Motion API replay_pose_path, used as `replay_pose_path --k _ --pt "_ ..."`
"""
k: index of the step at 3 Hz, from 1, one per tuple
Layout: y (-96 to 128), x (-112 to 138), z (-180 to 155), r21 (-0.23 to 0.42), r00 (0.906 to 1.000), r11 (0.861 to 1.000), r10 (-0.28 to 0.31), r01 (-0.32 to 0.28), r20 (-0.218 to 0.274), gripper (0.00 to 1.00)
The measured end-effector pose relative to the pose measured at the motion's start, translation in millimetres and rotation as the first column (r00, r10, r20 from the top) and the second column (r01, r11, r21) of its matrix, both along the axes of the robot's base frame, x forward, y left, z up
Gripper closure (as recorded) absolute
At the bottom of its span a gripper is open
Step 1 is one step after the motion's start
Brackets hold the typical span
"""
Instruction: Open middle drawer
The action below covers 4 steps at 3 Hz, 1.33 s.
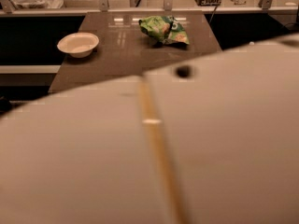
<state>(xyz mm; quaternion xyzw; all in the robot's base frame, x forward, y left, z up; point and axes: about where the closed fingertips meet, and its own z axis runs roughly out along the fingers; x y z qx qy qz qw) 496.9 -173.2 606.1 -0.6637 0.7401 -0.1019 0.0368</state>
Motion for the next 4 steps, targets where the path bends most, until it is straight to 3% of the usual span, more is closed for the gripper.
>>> replay_pose_path --k 2,3,4 --pt "-31 -14 -2 0.032 0.9974 0.997 -0.072 0.071 0.004 1.0" --pt "-39 -34 -12 0.113 0.9898 0.983 -0.14 0.142 -0.03 1.0" --pt "-23 -61 -29 0.232 0.9858 0.96 -0.142 0.159 -0.091 1.0"
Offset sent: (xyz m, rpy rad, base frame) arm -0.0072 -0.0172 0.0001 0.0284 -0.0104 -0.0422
